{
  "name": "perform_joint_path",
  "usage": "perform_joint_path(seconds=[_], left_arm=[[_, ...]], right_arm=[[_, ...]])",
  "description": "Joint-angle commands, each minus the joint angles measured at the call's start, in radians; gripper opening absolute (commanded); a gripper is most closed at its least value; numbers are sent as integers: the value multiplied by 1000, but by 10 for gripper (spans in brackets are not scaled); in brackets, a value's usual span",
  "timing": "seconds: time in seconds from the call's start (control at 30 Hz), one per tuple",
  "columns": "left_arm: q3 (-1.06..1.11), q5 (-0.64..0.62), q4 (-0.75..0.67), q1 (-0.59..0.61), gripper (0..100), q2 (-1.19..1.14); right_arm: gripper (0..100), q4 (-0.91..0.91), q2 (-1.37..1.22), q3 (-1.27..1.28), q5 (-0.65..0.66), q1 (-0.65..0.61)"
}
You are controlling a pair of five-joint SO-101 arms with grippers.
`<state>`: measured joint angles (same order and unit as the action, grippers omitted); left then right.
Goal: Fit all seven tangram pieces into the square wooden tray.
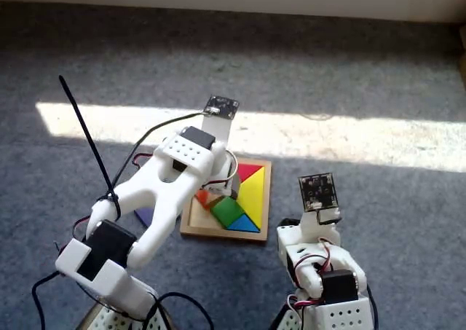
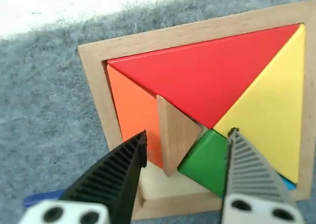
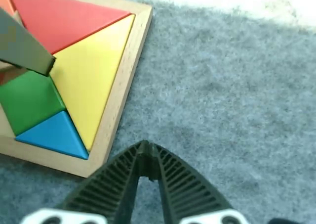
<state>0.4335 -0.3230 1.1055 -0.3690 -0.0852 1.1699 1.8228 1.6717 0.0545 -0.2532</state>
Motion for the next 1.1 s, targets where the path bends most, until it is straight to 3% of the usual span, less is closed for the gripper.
perform_joint_path(seconds=[0.0, 0.17, 0.4, 0.57, 0.8, 0.93, 1.07], left_arm=[[-38, -46, 38, -15, 298, 8], [-116, -46, 149, 21, 298, 8], [-134, -37, 170, 71, 298, 15], [-77, 92, 183, 176, 298, 182], [159, 390, 172, 223, 298, 510], [214, 552, 178, 278, 298, 552], [262, 802, 172, 354, 298, 552]], right_arm=[[5, 2, 12, 116, 9, 12], [5, 2, 12, 116, 9, 12], [5, 2, 12, 116, 9, 12], [5, 2, 12, 116, 9, 12], [5, 2, 12, 116, 9, 12], [5, 2, 12, 116, 9, 12], [5, 2, 12, 116, 9, 12]])
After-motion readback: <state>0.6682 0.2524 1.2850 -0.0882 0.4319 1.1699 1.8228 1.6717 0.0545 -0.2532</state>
